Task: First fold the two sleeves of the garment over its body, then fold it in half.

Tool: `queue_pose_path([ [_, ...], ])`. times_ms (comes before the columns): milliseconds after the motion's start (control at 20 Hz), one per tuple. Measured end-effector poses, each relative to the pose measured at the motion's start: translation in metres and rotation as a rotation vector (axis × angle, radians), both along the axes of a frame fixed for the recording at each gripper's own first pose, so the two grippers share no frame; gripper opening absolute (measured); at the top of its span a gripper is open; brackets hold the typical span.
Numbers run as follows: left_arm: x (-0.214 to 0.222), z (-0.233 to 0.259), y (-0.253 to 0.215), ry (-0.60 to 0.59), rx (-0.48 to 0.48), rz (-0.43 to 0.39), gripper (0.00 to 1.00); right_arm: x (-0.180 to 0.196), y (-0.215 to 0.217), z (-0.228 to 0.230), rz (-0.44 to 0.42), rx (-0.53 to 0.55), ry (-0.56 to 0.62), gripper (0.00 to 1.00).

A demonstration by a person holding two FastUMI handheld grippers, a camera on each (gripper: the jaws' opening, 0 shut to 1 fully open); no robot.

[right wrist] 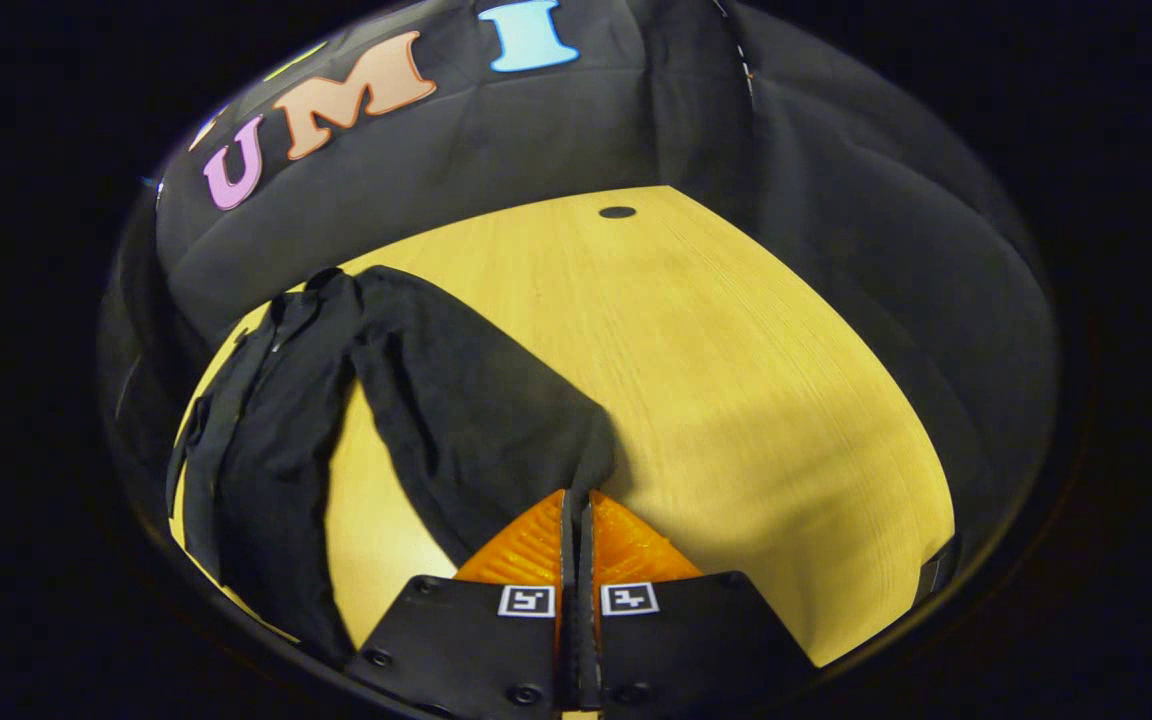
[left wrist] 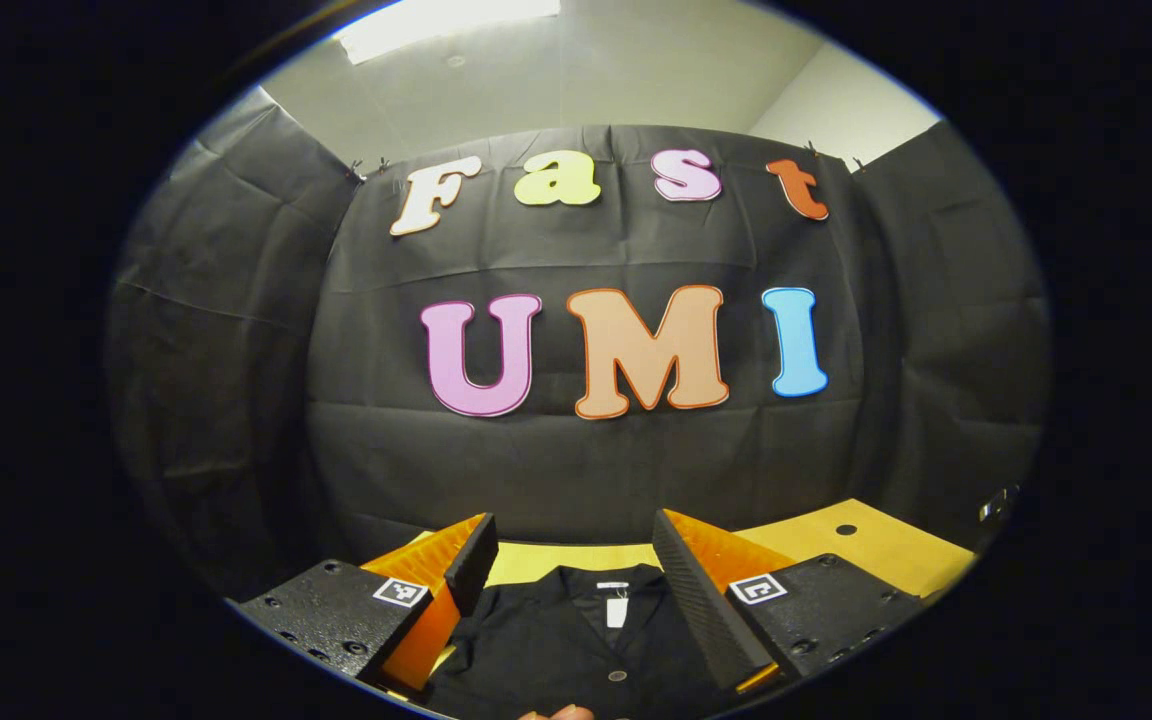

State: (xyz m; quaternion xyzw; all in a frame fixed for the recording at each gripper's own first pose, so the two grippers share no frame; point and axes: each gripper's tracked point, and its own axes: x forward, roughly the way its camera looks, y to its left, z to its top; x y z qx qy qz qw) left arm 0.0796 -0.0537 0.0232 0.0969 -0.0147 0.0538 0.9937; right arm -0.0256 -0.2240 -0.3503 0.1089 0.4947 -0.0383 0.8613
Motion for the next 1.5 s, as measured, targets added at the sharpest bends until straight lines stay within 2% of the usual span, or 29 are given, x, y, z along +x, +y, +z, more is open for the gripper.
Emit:
queue_pose_path([
  [50,0.000,0.001,0.007,-0.002,0.001,0.001,0.99,0.008,0.018,0.012,0.018,0.030,-0.021,0.03],
  [100,-0.001,0.000,0.014,0.001,-0.006,0.001,0.95,0.016,0.037,0.026,0.028,0.054,-0.045,0.03],
  [200,-0.006,0.004,0.034,-0.012,-0.023,0.008,0.95,0.036,0.073,0.053,0.059,0.086,-0.094,0.03],
  [250,-0.008,0.006,0.047,-0.020,-0.033,0.018,0.99,0.042,0.089,0.065,0.084,0.092,-0.117,0.02],
  [400,-0.017,0.000,0.085,-0.003,-0.052,0.052,0.99,0.061,0.138,0.102,0.153,0.106,-0.181,0.03],
  [450,-0.021,0.001,0.099,-0.006,-0.056,0.067,0.96,0.067,0.155,0.109,0.170,0.113,-0.189,0.02],
  [500,-0.025,0.001,0.112,-0.009,-0.061,0.082,0.99,0.072,0.169,0.117,0.185,0.122,-0.201,0.02],
  [700,-0.043,-0.002,0.162,-0.004,-0.079,0.151,0.99,0.090,0.217,0.134,0.227,0.156,-0.237,0.02],
  [750,-0.048,-0.003,0.174,-0.002,-0.082,0.169,0.95,0.096,0.229,0.138,0.237,0.161,-0.245,0.02],
  [800,-0.052,-0.003,0.185,-0.001,-0.083,0.184,0.99,0.102,0.239,0.143,0.258,0.139,-0.256,0.02],
  [950,-0.064,-0.003,0.212,-0.001,-0.082,0.218,0.99,0.118,0.283,0.161,0.350,0.096,-0.312,0.02],
  [1050,-0.071,-0.006,0.228,-0.003,-0.081,0.232,0.99,0.132,0.321,0.166,0.388,0.113,-0.330,0.02],
  [1150,-0.078,-0.009,0.245,0.002,-0.080,0.247,0.95,0.142,0.354,0.165,0.426,0.124,-0.339,0.02],
  [1200,-0.083,-0.009,0.253,0.005,-0.078,0.255,0.99,0.147,0.370,0.163,0.445,0.123,-0.343,0.02],
  [1250,-0.087,-0.009,0.263,0.007,-0.077,0.264,0.95,0.149,0.385,0.158,0.465,0.120,-0.338,0.00],
  [1350,-0.094,-0.012,0.281,0.011,-0.083,0.284,0.95,0.152,0.411,0.146,0.497,0.120,-0.311,0.02],
  [1400,-0.097,-0.015,0.290,0.012,-0.089,0.294,0.99,0.156,0.424,0.141,0.513,0.125,-0.299,0.02],
  [1450,-0.101,-0.017,0.299,0.015,-0.092,0.306,0.95,0.160,0.437,0.132,0.525,0.124,-0.287,0.02],
  [1500,-0.102,-0.021,0.308,0.022,-0.092,0.319,0.99,0.161,0.449,0.124,0.538,0.122,-0.271,0.02],
])
